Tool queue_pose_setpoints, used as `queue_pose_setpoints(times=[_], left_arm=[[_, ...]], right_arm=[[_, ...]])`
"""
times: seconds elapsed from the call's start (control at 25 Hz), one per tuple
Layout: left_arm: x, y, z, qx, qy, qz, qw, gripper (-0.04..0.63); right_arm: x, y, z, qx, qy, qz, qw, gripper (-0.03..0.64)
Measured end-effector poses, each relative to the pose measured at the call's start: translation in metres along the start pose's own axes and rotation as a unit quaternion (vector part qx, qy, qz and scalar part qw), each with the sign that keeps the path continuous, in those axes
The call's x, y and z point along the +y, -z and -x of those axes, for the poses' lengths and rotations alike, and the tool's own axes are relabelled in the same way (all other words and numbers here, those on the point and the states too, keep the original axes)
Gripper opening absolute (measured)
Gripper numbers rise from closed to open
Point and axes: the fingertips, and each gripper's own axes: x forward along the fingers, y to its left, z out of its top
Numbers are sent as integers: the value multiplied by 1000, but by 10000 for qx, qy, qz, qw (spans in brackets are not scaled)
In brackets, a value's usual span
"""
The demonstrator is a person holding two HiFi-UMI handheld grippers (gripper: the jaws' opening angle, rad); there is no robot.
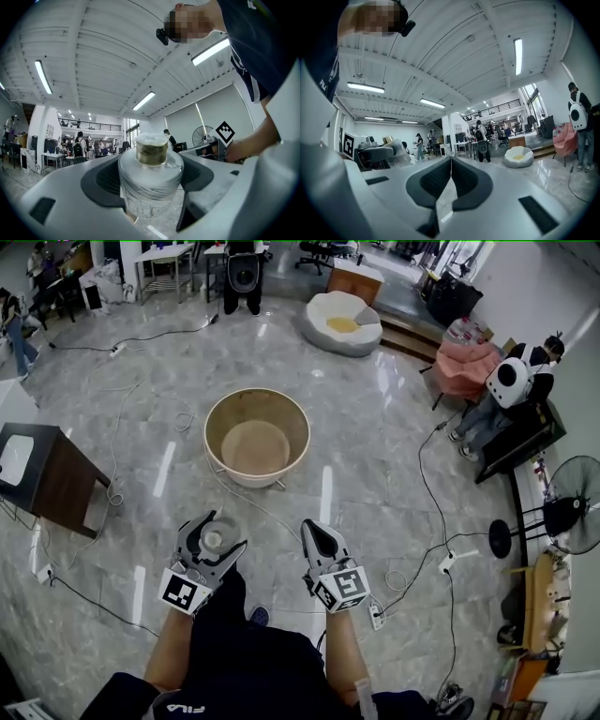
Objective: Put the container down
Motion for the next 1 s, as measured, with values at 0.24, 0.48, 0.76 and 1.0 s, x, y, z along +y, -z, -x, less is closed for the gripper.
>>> queue_pose_setpoints(times=[0.24,0.48,0.76,1.0], left_arm=[[26,9,-15,-27,16,-41,10000,345],[61,14,-41,-59,56,-25,10000,345],[122,31,-61,-51,45,57,10000,345],[178,45,-83,13,-62,132,9999,345]], right_arm=[[-10,-1,-32,11,3,104,9999,29],[-22,-5,-71,60,0,142,9999,29],[-31,-4,-134,69,48,113,9999,29],[-44,-1,-193,222,65,51,9997,30]])
